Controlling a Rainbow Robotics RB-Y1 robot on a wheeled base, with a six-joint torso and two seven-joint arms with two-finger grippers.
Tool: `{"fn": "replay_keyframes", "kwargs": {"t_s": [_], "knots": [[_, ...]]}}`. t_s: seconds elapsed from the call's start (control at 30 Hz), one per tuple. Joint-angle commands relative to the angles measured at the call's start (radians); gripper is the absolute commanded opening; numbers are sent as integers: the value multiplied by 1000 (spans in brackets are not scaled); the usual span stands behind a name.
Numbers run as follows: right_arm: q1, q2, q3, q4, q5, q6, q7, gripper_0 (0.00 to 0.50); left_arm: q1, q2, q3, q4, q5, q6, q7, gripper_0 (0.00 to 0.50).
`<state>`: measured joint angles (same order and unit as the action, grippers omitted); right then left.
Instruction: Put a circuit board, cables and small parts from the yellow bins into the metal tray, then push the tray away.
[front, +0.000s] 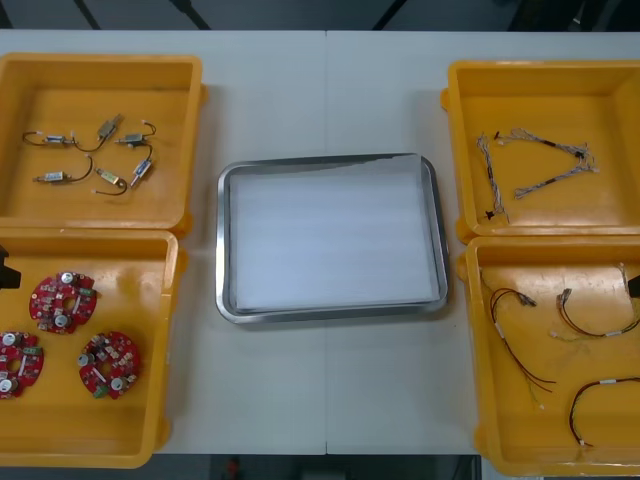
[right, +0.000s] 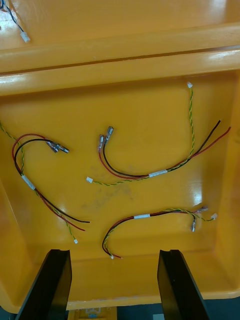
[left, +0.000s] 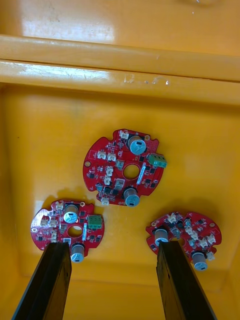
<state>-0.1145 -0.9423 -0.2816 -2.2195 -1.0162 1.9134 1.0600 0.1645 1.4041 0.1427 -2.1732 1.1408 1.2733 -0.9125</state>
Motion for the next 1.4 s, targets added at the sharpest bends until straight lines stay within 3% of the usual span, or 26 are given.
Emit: {"fn": "replay_keyframes", "kwargs": {"t_s": [0.03,1.4], "knots": [[12,-44,-31,-26,-7,6,-6,500,10,35,23,-2,-9,-9,-60,500],[12,-44,-31,-26,-7,6,-6,500,10,35,23,-2,-9,-9,-60,500]]}}
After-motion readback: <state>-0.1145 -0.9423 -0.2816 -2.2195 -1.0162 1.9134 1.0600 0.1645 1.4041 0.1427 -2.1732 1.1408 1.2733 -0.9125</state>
